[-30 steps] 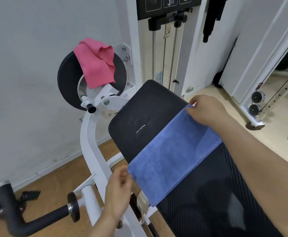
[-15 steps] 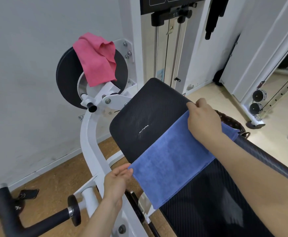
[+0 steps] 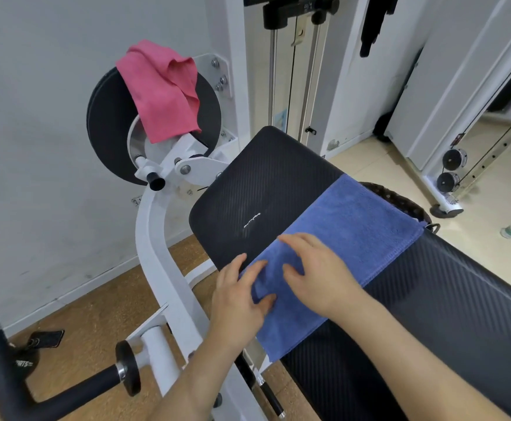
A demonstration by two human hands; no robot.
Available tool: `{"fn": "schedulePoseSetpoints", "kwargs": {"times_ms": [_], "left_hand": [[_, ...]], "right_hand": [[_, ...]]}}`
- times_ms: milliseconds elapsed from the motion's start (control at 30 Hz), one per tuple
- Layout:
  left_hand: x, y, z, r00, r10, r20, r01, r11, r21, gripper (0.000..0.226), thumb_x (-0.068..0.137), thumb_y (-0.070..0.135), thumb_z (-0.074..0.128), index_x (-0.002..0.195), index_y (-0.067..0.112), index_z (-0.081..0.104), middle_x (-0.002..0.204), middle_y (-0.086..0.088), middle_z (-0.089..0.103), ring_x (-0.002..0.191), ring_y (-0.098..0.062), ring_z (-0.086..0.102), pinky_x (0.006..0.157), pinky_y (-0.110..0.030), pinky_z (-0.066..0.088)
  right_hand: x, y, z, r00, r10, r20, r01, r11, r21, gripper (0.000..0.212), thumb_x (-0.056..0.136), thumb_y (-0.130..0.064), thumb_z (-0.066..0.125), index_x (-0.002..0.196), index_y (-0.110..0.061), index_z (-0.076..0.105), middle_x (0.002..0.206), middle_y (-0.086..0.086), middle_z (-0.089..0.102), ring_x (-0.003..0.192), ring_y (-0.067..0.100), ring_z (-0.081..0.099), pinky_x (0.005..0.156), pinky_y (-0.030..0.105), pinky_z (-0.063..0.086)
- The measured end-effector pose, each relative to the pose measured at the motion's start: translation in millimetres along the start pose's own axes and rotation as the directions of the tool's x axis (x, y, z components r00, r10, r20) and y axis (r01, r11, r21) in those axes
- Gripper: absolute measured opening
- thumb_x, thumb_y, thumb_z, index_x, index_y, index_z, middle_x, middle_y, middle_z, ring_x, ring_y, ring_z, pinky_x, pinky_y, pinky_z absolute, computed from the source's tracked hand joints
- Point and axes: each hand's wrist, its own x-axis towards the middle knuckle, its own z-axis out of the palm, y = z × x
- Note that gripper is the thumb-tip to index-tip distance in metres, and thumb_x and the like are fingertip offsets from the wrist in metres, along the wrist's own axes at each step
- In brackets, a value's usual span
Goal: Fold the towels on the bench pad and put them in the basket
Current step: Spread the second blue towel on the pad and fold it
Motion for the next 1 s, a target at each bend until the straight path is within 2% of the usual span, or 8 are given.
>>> {"fn": "schedulePoseSetpoints", "kwargs": {"times_ms": [133,233,300,433,533,633,800,1000], "left_hand": [[2,-12,3,0.995,0.003,0.096,0.000,1.000,-0.025,0.060,0.080,0.044,0.069,0.134,0.047,0.044,0.137,0.011,0.038,0.124,-0.015,0.039,0.099,-0.030,0.039],[5,-22,-3,0.996,0.008,0.085,0.010,0.977,-0.213,0.041,0.084,0.032,0.067,0.118,0.050,0.053,0.116,0.014,0.050,0.108,-0.007,0.049,0.095,-0.026,0.043],[6,-29,-5,0.992,-0.067,0.108,0.098,0.943,-0.317,0.034,0.088,0.018,0.063,0.110,0.042,0.053,0.106,0.015,0.059,0.100,-0.004,0.056,0.088,-0.029,0.049],[4,-35,-13,0.944,-0.251,0.213,0.315,0.877,-0.364,0.021,0.087,0.016,0.069,0.103,0.025,0.059,0.087,0.005,0.066,0.080,-0.009,0.064,0.069,-0.026,0.052],[2,-37,-19,0.924,-0.283,0.256,0.367,0.842,-0.396,0.002,0.089,0.017,0.068,0.089,0.016,0.067,0.081,0.000,0.068,0.076,-0.015,0.066,0.066,-0.027,0.053],[-3,-43,-21,0.905,-0.337,0.260,0.421,0.802,-0.424,0.006,0.091,0.015,0.064,0.090,0.009,0.064,0.085,-0.011,0.069,0.080,-0.026,0.067,0.073,-0.039,0.056],[-9,-48,-33,0.845,-0.451,0.287,0.529,0.629,-0.570,0.012,0.088,0.017,0.069,0.095,0.013,0.060,0.093,-0.013,0.071,0.089,-0.033,0.069,0.072,-0.038,0.056],[-26,-23,-62,0.862,-0.387,0.328,0.488,0.454,-0.745,0.025,0.091,0.015,0.064,0.111,0.023,0.052,0.093,-0.010,0.070,0.075,-0.020,0.069,0.063,-0.028,0.055]], "right_hand": [[-11,0,31,0.999,-0.032,0.040,0.044,0.939,-0.341,0.056,0.071,-0.036,0.075,0.123,-0.021,0.064,0.135,0.015,0.054,0.107,0.031,0.060,0.073,0.042,0.051],[-21,3,54,0.998,-0.037,0.043,0.053,0.895,-0.442,0.054,0.082,-0.040,0.055,0.131,-0.019,0.058,0.144,0.021,0.045,0.117,0.032,0.051,0.083,0.045,0.046],[-27,2,59,0.998,-0.058,0.029,0.065,0.894,-0.442,0.057,0.086,-0.039,0.036,0.137,-0.018,0.052,0.149,0.021,0.038,0.125,0.034,0.043,0.091,0.047,0.039],[-33,1,60,0.994,-0.094,0.063,0.112,0.880,-0.462,0.057,0.087,-0.039,0.031,0.136,-0.021,0.053,0.149,0.019,0.038,0.129,0.036,0.041,0.097,0.050,0.030],[-36,-1,55,0.990,-0.110,0.083,0.135,0.896,-0.424,0.053,0.086,-0.043,0.037,0.133,-0.026,0.055,0.147,0.014,0.043,0.128,0.034,0.046,0.097,0.049,0.035],[-45,-10,47,0.995,-0.099,-0.030,0.081,0.924,-0.375,0.048,0.078,-0.032,0.060,0.126,-0.024,0.059,0.139,0.011,0.052,0.122,0.031,0.052,0.087,0.046,0.043],[-64,4,29,0.967,0.125,-0.221,-0.193,0.927,-0.321,0.052,0.074,-0.025,0.069,0.124,-0.018,0.059,0.131,0.007,0.055,0.115,0.029,0.052,0.080,0.044,0.042],[-74,2,24,0.979,0.145,-0.143,-0.185,0.928,-0.322,0.057,0.079,-0.040,0.066,0.130,-0.017,0.056,0.139,0.008,0.050,0.124,0.028,0.050,0.083,0.046,0.040]]}}
